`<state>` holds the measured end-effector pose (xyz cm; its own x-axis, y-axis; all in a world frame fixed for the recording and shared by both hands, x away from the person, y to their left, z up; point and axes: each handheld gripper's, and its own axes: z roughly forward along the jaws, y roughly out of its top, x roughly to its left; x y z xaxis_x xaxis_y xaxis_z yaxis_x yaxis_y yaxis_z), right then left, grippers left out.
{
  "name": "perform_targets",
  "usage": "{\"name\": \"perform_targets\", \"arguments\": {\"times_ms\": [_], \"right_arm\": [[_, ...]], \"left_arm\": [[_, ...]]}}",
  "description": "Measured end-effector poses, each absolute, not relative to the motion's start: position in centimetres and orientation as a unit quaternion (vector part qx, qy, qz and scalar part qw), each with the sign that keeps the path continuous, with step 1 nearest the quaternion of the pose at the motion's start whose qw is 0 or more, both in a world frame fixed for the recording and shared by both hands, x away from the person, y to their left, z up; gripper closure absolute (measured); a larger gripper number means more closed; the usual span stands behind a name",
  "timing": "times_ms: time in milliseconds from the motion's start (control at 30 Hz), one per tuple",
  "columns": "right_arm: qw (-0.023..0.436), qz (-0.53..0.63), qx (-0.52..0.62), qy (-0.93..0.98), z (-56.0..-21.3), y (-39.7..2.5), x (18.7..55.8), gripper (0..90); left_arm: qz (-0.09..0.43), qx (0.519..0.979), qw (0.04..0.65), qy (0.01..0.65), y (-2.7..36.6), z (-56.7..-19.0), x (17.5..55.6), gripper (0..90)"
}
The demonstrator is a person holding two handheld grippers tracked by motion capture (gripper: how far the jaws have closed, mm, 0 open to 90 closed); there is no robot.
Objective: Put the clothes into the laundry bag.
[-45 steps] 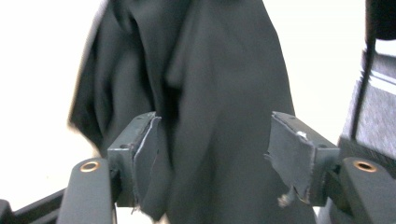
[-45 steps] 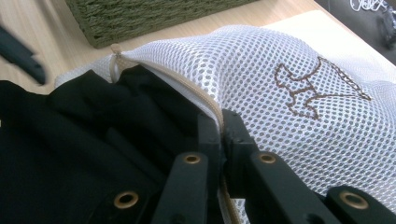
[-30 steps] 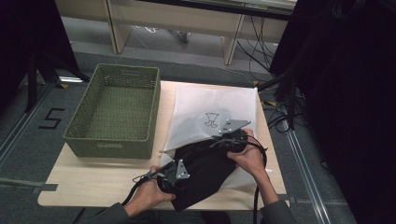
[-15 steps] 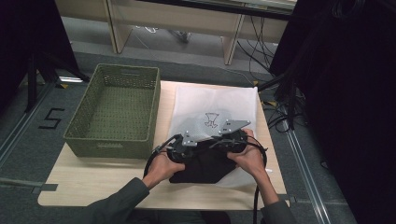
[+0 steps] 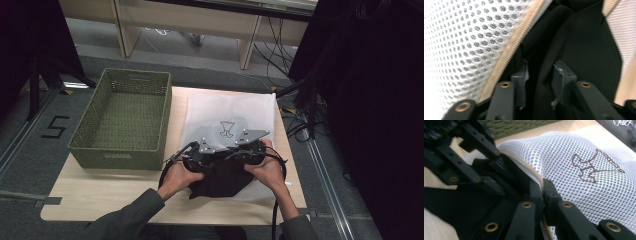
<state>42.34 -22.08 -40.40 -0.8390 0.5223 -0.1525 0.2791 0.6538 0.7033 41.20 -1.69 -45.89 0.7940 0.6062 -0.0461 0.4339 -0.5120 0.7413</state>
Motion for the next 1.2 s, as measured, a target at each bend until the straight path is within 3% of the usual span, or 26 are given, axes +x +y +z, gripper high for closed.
{"name": "perform_targets", "arguments": {"times_ms": [100, 200, 267, 467, 600, 867, 967, 1000, 1033, 1100, 1200], "right_arm": [[0.173, 0.351, 0.227, 0.892, -40.4, -22.1, 42.3, 88.2], [0.17, 0.35, 0.233, 0.891, -40.4, -22.1, 42.3, 88.2], [0.171, 0.351, 0.228, 0.892, -40.4, -22.0, 42.4, 88.2], [0.173, 0.352, 0.227, 0.891, -40.4, -22.0, 42.5, 88.1], [0.172, 0.352, 0.228, 0.891, -40.4, -22.0, 42.4, 88.1], [0.173, 0.352, 0.229, 0.891, -40.4, -22.0, 42.4, 88.1], [0.174, 0.352, 0.228, 0.891, -40.4, -22.0, 42.4, 88.1], [0.174, 0.352, 0.226, 0.891, -40.4, -22.0, 42.5, 88.0], [0.174, 0.352, 0.228, 0.891, -40.4, -22.0, 42.4, 88.1], [0.173, 0.352, 0.228, 0.891, -40.3, -22.0, 42.4, 88.0], [0.174, 0.351, 0.232, 0.89, -40.3, -22.0, 42.4, 88.1]], "left_arm": [[0.1, 0.858, 0.396, 0.311, -1.1, -45.3, 40.5, 52.0], [0.083, 0.845, 0.417, 0.326, -0.3, -44.6, 39.8, 34.8], [0.085, 0.842, 0.423, 0.324, 0.0, -43.9, 39.1, 29.9], [0.072, 0.857, 0.425, 0.282, 0.4, -43.8, 35.0, 28.7], [0.075, 0.881, 0.387, 0.263, -0.2, -45.6, 33.0, 29.4], [0.081, 0.911, 0.325, 0.239, -1.0, -50.0, 33.1, 26.6], [0.076, 0.919, 0.321, 0.217, -1.4, -50.3, 33.6, 34.6], [0.077, 0.921, 0.323, 0.204, -1.5, -50.1, 33.8, 44.1], [0.091, 0.924, 0.318, 0.189, -1.6, -49.9, 34.0, 59.8], [0.107, 0.927, 0.314, 0.174, -2.0, -49.9, 34.5, 76.0], [0.12, 0.921, 0.321, 0.185, -2.1, -50.1, 35.8, 86.9]]}}
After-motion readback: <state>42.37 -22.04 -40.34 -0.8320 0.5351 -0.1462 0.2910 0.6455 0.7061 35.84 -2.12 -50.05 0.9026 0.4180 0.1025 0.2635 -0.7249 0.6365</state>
